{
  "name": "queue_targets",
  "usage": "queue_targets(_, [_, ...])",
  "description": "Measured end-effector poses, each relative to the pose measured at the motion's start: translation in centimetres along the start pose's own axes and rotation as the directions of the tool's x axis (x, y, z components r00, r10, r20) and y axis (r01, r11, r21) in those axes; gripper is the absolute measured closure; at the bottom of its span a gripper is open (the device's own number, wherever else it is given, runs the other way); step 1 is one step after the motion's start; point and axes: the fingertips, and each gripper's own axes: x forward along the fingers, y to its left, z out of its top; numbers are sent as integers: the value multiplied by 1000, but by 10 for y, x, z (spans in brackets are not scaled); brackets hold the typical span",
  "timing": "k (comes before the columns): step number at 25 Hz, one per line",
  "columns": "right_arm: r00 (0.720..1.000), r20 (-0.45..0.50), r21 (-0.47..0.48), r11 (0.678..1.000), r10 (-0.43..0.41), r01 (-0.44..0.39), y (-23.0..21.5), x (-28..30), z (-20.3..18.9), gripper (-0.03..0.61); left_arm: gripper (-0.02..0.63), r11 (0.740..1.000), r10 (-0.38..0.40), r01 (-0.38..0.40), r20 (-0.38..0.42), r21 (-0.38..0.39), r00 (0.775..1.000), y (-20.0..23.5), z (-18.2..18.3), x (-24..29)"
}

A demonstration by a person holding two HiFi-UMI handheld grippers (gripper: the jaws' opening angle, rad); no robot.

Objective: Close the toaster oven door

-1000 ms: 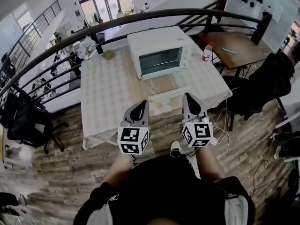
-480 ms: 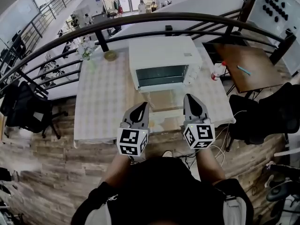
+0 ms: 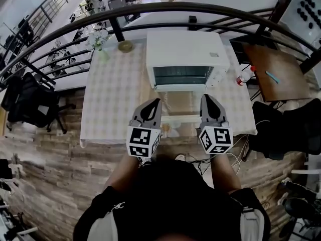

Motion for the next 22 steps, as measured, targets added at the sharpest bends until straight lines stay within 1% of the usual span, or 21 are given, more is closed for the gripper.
queue_targets(2, [1000,-7,8,1000,-6,6,0,5,-3,586,600,1000,-4,4,-15,-10,1000,8,-5,2])
queue_targets(6, [1000,-29,15,1000,-12,12,6,18,-10,586,593,998,-15,12,-56,-61,998,30,-23,7])
queue_targets(7, [999,-40,18,1000,-10,11,8,20,-14,586,566,997,-23,18,-74,-69,997,33,-31,8])
queue_targets(9, [998,-60,23,1000,-5,7,12,24,-21,586,454,997,-44,35,-123,-72,991,38,-51,11])
queue_targets(10, [998,-68,24,1000,-2,4,14,26,-24,586,445,997,-56,46,-156,-69,986,40,-64,13])
queue_targets(12, [997,-80,27,1000,3,-1,18,32,-28,586,419,995,-81,66,-239,-68,968,42,-96,14])
queue_targets(15, [995,-96,28,1000,9,-6,24,35,-36,586,417,991,-115,86,-352,-98,929,41,-151,7])
queue_targets(18, [994,-112,26,1000,9,-6,28,39,-44,586,417,987,-139,90,-420,-132,897,41,-195,1])
queue_targets(20, [992,-126,26,1000,6,-3,29,40,-48,586,417,983,-155,93,-454,-156,878,41,-218,-2])
queue_targets(22, [990,-143,21,1000,-1,4,29,40,-54,586,417,979,-177,101,-493,-177,852,39,-239,-5])
